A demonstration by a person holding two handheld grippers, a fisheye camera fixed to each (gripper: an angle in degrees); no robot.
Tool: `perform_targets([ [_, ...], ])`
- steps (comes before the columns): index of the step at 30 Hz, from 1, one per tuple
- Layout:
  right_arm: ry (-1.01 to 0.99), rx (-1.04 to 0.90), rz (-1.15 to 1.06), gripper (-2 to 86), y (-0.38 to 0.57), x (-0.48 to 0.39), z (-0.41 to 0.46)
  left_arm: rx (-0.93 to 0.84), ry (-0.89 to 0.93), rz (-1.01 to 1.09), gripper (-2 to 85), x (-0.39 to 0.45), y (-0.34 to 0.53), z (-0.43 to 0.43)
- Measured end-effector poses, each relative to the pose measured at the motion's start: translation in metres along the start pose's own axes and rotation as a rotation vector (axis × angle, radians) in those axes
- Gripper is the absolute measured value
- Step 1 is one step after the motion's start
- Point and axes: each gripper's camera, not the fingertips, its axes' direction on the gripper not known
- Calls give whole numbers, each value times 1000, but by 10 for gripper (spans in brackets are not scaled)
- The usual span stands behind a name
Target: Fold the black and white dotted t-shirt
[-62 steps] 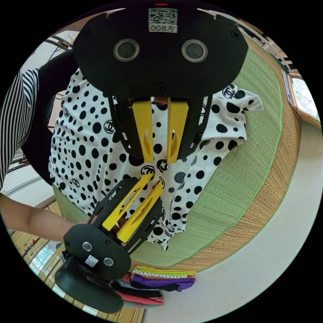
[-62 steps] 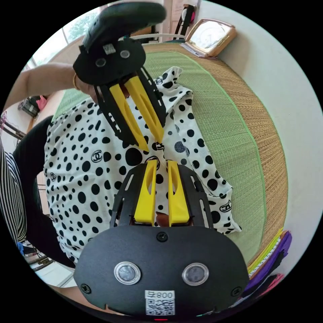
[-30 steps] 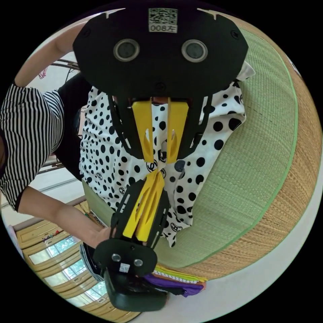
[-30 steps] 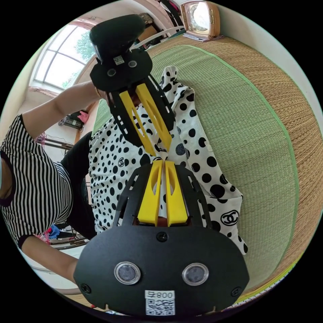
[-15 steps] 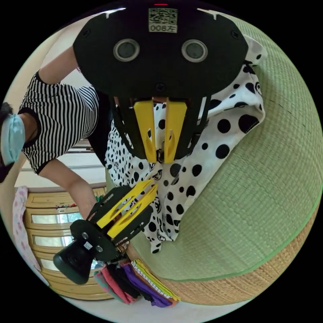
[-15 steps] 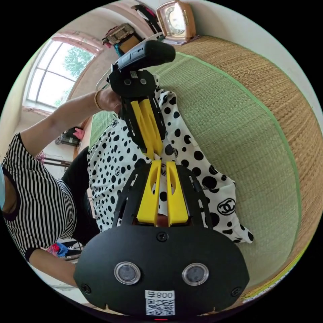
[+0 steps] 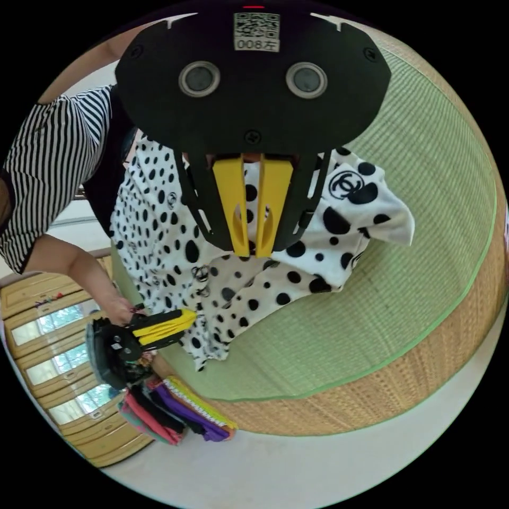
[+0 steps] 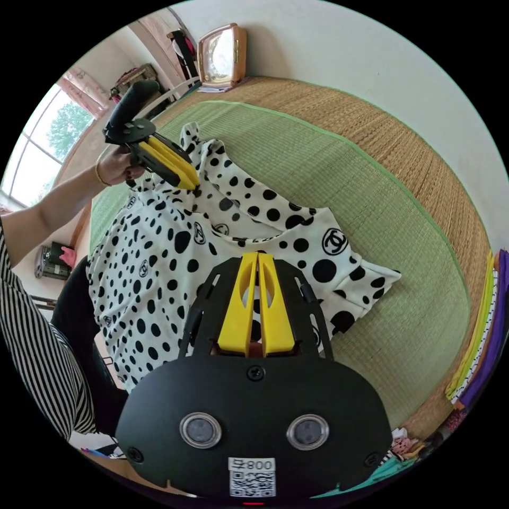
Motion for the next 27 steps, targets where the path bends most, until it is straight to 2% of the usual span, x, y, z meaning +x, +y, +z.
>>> perform_targets([
  [3, -15, 31, 31, 1, 7, 5, -3, 83, -88, -75, 11, -7, 10, -12],
  [7, 0, 56, 64, 1, 20, 8, -6, 104, -124, -102, 13, -10, 22, -19],
  [10, -40, 86, 100, 1, 30, 13, -9, 192, -36, -73, 31, -1, 31, -25],
  [13, -39, 97, 97, 1, 36, 9, -9, 226, 52, 46, 64, 22, 25, -21],
  [18, -56, 106, 117, 1, 44, 14, -13, 26, -75, 264, 72, 60, 0, 9],
  [21, -60, 112, 121, 1, 50, 16, -15, -7, -116, 281, 46, 61, -1, 12],
  [25, -69, 122, 126, 1, 56, 20, -17, -46, -17, 251, 28, 49, -1, 9],
  [27, -69, 128, 135, 1, 61, 23, -19, -84, 140, 163, 24, 29, -3, 9],
])
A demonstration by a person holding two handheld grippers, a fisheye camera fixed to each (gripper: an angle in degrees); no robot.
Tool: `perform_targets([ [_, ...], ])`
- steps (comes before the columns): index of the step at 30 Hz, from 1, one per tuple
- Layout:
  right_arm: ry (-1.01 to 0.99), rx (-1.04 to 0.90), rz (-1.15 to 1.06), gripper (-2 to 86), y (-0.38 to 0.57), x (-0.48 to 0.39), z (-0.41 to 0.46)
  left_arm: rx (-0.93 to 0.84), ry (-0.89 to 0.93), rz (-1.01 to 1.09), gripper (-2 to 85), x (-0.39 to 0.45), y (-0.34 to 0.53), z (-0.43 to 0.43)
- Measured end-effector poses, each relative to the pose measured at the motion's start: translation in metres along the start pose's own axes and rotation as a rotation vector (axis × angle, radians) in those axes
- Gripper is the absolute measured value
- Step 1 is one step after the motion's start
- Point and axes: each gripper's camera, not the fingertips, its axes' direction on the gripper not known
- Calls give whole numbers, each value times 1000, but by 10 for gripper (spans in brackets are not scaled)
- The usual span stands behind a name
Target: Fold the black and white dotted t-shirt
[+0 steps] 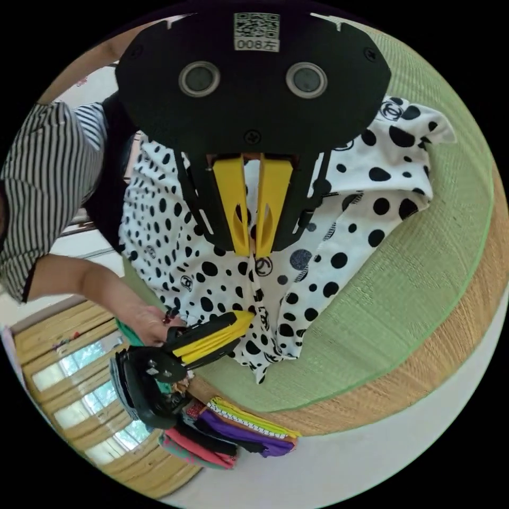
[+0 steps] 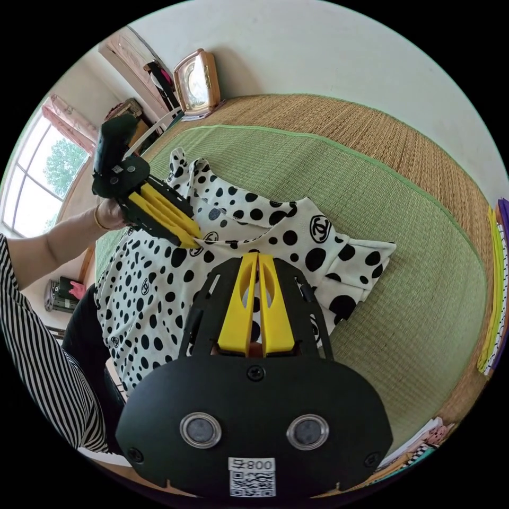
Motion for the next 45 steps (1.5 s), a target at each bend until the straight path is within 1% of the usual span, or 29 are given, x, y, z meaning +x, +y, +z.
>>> perform_targets([
  [1, 1, 2, 3, 0, 1, 1, -1, -5, 56, -29, 24, -7, 1, 0],
  [3, 2, 27, 13, 0, 5, 3, -10, 32, 230, -140, 23, -33, 8, -2],
  [5, -11, 60, 6, 0, 8, 0, -19, 28, 304, -185, 23, -45, 13, 0],
  [8, -78, 100, -22, 0, 9, -11, -25, 35, 332, -212, 25, -51, 21, -1],
  [11, -133, 64, -70, 1, 3, -27, -8, 52, 326, -222, 32, -50, 30, -4],
  [13, -99, 19, -94, 1, -1, -35, 6, 72, 302, -224, 38, -47, 37, -8],
  [14, -68, 0, -104, 1, -1, -37, 12, 97, 247, -222, 42, -43, 44, -16],
  [16, -87, 16, -79, 0, 1, -33, 9, 141, 154, -224, 39, -36, 57, -30],
  [18, -121, 23, -55, 0, 5, -26, 7, 185, 20, -243, 27, -28, 79, -45],
  [19, -124, 24, -52, 0, 6, -25, 6, 189, -21, -253, 24, -27, 85, -47],
  [20, -124, 25, -49, 0, 7, -24, 5, 182, -115, -268, 18, -26, 95, -48],
  [21, -117, 22, -48, 0, 8, -24, 4, 187, -166, -268, 11, -26, 103, -47],
  [23, -108, 17, -51, 0, 9, -24, 2, 241, -127, -285, 6, -30, 115, -50],
  [28, -164, 39, -10, 0, 16, -12, -10, 335, -180, -301, 2, -18, 135, -62],
  [30, -193, 111, 28, 0, 25, 1, -29, 403, -151, -292, 1, -9, 150, -72],
  [32, -180, 162, 75, 0, 31, 15, -43, 430, -186, -318, 1, -6, 161, -78],
  [34, -128, 201, 150, 0, 36, 33, -52, 432, -250, -372, 1, -8, 171, -80],
  [37, -68, 188, 245, 0, 36, 60, -48, 373, -266, -418, 1, -17, 179, -76],
  [38, -56, 140, 259, 0, 34, 67, -40, 398, -248, -431, 1, -18, 184, -79],
  [40, -94, 156, 273, 0, 35, 72, -44, 415, -252, -438, 1, -14, 190, -85],
  [42, -26, 189, 273, 0, 38, 70, -55, 465, -307, -438, 1, -7, 200, -95],
  [44, -11, 191, 295, 0, 39, 75, -56, 447, -346, -493, 1, -12, 205, -95],
  [45, -29, 170, 314, 0, 39, 81, -52, 418, -321, -503, 1, -18, 207, -92],
])
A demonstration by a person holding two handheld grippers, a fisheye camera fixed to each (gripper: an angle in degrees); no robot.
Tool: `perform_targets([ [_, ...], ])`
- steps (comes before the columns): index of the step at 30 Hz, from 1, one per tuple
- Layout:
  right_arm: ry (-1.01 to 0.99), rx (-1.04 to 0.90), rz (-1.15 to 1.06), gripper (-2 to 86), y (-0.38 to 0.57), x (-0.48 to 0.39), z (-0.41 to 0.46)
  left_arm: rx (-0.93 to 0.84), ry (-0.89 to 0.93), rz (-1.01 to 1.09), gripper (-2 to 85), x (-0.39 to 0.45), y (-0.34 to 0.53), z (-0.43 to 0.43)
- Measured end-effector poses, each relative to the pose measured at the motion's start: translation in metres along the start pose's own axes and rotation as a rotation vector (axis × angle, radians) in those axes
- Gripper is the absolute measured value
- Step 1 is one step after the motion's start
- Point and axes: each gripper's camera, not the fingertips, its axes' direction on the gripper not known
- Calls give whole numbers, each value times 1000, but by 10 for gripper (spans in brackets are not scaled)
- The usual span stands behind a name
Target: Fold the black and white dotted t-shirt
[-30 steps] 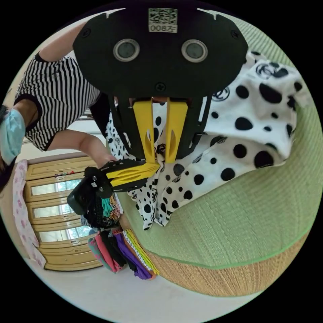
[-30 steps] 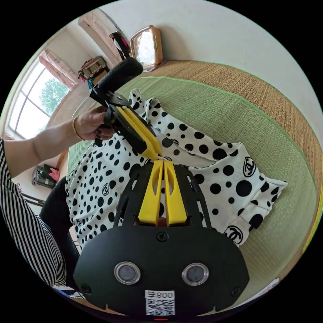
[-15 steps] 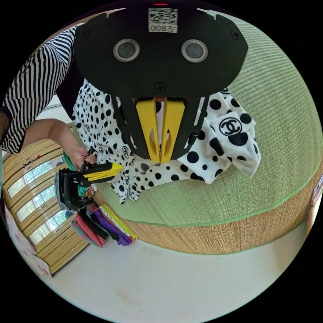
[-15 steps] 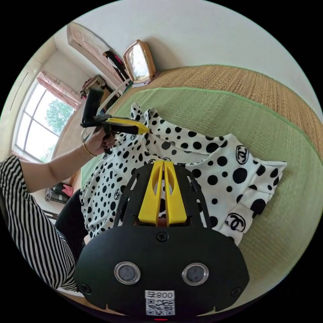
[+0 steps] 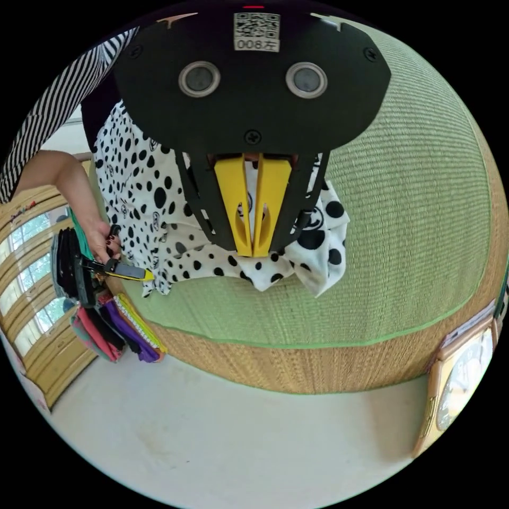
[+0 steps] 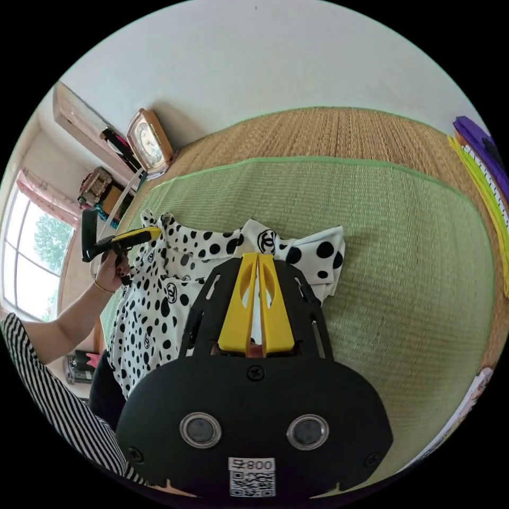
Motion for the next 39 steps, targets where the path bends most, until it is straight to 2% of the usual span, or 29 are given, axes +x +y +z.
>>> perform_targets([
  [3, -54, 10, 40, 0, -2, 11, -7, 45, 67, -52, 1, -10, 4, -11],
  [6, 7, 60, 30, 0, 0, 10, -24, 108, -5, -46, 1, -9, 9, -27],
  [8, 13, 85, 71, 0, 1, 18, -30, 79, -48, -83, 1, -17, 9, -25],
  [10, -19, 81, 135, 0, 3, 32, -30, 43, -18, -104, 1, -25, 10, -21],
  [12, -107, 151, 186, 0, 8, 43, -40, 118, 45, -125, 1, -30, 15, -36],
  [14, -110, 191, 227, 0, 12, 51, -49, 164, 26, -146, 1, -35, 19, -48],
  [17, -137, 206, 317, 0, 15, 71, -53, 87, -12, -206, 1, -52, 22, -43],
  [20, -177, 177, 388, 0, 17, 91, -45, 130, 75, -268, 1, -67, 30, -47],
  [23, -272, 224, 456, 0, 24, 105, -51, 188, 121, -275, 1, -65, 40, -63],
  [28, -268, 220, 324, 0, 38, 76, -74, 216, 180, -225, 1, -49, 71, -84],
  [33, -131, 71, 221, 0, 59, 40, -59, 42, 98, -251, 1, -50, 92, -61],
  [35, -104, 75, 207, 0, 56, 33, -58, 99, 140, -283, 1, -50, 94, -66],
  [39, -55, 88, 111, 0, 30, 8, -53, 106, 122, -162, 1, -26, 79, -67],
])
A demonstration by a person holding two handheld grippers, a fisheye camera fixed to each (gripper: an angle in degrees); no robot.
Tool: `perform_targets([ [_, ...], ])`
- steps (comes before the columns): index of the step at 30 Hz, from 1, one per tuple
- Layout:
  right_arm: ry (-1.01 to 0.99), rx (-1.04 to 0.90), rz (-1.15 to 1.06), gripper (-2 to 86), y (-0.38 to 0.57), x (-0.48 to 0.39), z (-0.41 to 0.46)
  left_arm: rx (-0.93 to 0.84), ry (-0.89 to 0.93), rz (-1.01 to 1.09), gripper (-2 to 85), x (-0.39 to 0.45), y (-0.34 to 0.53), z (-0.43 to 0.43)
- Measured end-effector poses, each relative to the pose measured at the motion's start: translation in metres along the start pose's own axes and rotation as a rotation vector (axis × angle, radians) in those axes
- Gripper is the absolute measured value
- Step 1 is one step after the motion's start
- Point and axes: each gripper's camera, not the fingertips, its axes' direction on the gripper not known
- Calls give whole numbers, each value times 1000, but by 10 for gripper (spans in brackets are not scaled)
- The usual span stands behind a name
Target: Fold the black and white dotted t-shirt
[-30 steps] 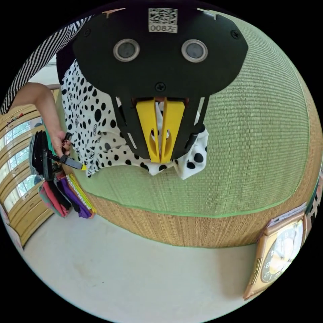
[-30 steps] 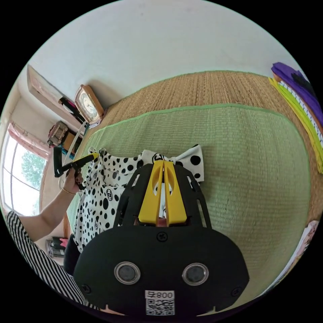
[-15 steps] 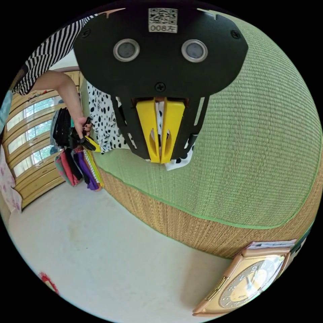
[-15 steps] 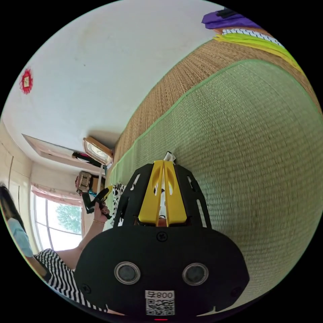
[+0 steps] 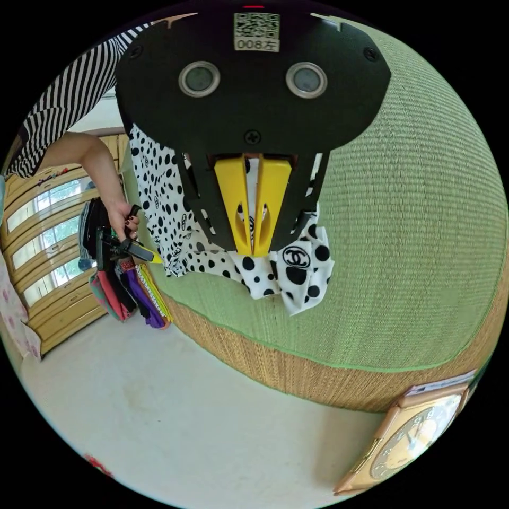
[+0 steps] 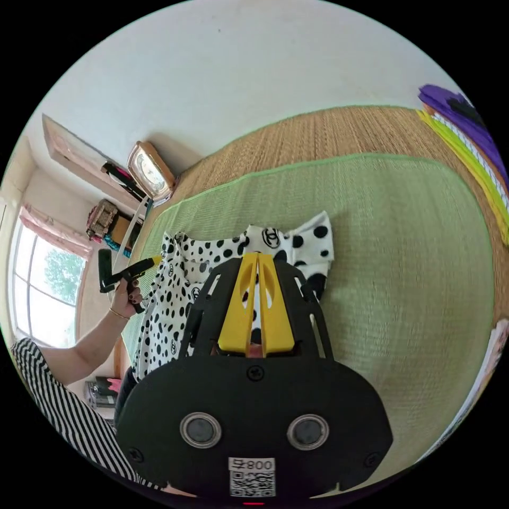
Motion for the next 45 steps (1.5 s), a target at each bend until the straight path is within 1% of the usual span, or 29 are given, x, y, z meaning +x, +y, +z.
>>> perform_targets([
  [2, 8, -15, -7, 0, -12, -3, 14, -9, 2, 21, 1, 5, -5, 9],
  [5, 27, -88, 18, 0, -25, 0, 42, -40, -5, 32, 1, 9, -9, 23],
  [7, 21, -77, 15, 0, -24, 0, 46, -77, -18, 31, 1, 10, -8, 29],
  [10, -14, -44, 26, 0, -16, 1, 38, -26, 19, 57, 1, 17, -4, 21],
  [13, -10, -3, 5, 0, -7, -5, 30, -20, -45, 62, 1, 21, -3, 21],
  [14, -6, -32, 2, 0, -8, -5, 36, -63, -75, 54, 1, 19, -3, 29],
  [15, 18, -82, 7, 0, -9, -3, 46, -70, -67, 60, 1, 18, -3, 32],
  [16, 12, -87, 2, 0, -9, -3, 48, -55, -57, 39, 1, 17, -2, 30],
  [18, -19, -32, 21, 0, -5, -3, 36, -17, -29, 35, 1, 22, 2, 20],
  [20, 0, 9, 8, 0, 0, -9, 24, -4, -66, 54, 1, 27, 6, 15],
  [23, -23, 8, 2, 0, 15, -12, 15, -61, -78, 25, 1, 25, 14, 15],
  [27, -53, 11, 0, 0, 58, -18, -9, 9, -37, -10, 1, 27, 37, -11],
  [30, -78, -14, 10, 0, 73, -18, -9, -8, -44, -22, 1, 28, 35, -11],
  [32, -48, -26, 9, 0, 67, -17, -5, -56, -84, -1, 1, 31, 28, -3],
  [33, 5, -36, 10, 0, 61, -16, -1, -81, -129, -5, 1, 33, 25, 3],
  [36, 59, -41, 27, 0, 43, -10, 8, -125, -141, -12, 1, 32, 24, 17],
  [38, 118, -67, 52, 0, 35, -2, 17, -85, -130, -24, 1, 31, 25, 17],
  [42, 81, -36, 68, 0, 25, 12, 23, -60, -141, -7, 1, 33, 26, 20],
  [45, 115, -35, 60, 0, 13, 12, 26, -59, -131, -13, 1, 32, 22, 20],
])
